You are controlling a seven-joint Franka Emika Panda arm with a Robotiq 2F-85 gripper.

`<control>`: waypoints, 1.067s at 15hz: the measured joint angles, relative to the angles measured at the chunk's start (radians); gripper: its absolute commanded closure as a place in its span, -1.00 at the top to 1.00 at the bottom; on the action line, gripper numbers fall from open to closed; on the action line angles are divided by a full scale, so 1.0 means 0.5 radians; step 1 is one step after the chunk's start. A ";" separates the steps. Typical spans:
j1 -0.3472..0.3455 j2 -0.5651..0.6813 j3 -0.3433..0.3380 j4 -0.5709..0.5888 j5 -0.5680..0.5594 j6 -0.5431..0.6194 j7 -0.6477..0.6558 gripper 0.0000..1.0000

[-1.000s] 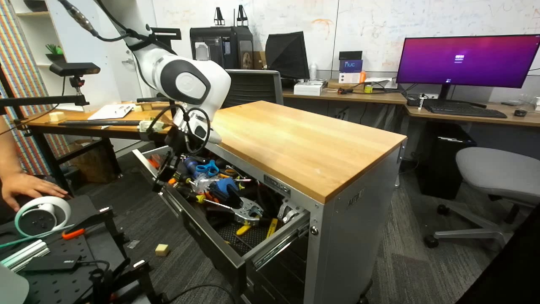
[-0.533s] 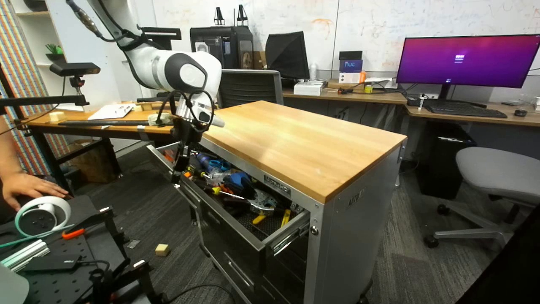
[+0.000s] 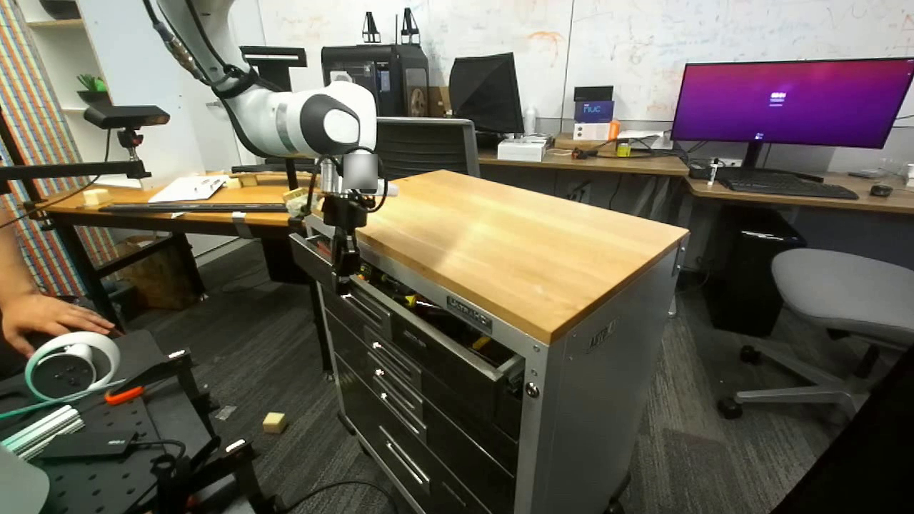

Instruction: Put the black screwdriver inside the open drawer and close the drawer

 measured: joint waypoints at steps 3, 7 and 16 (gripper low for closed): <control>0.013 0.026 0.000 -0.006 0.000 0.173 0.000 -1.00; 0.065 0.017 -0.031 -0.053 -0.093 0.417 0.031 -1.00; 0.299 -0.008 -0.213 -0.184 -0.493 0.824 0.309 -0.78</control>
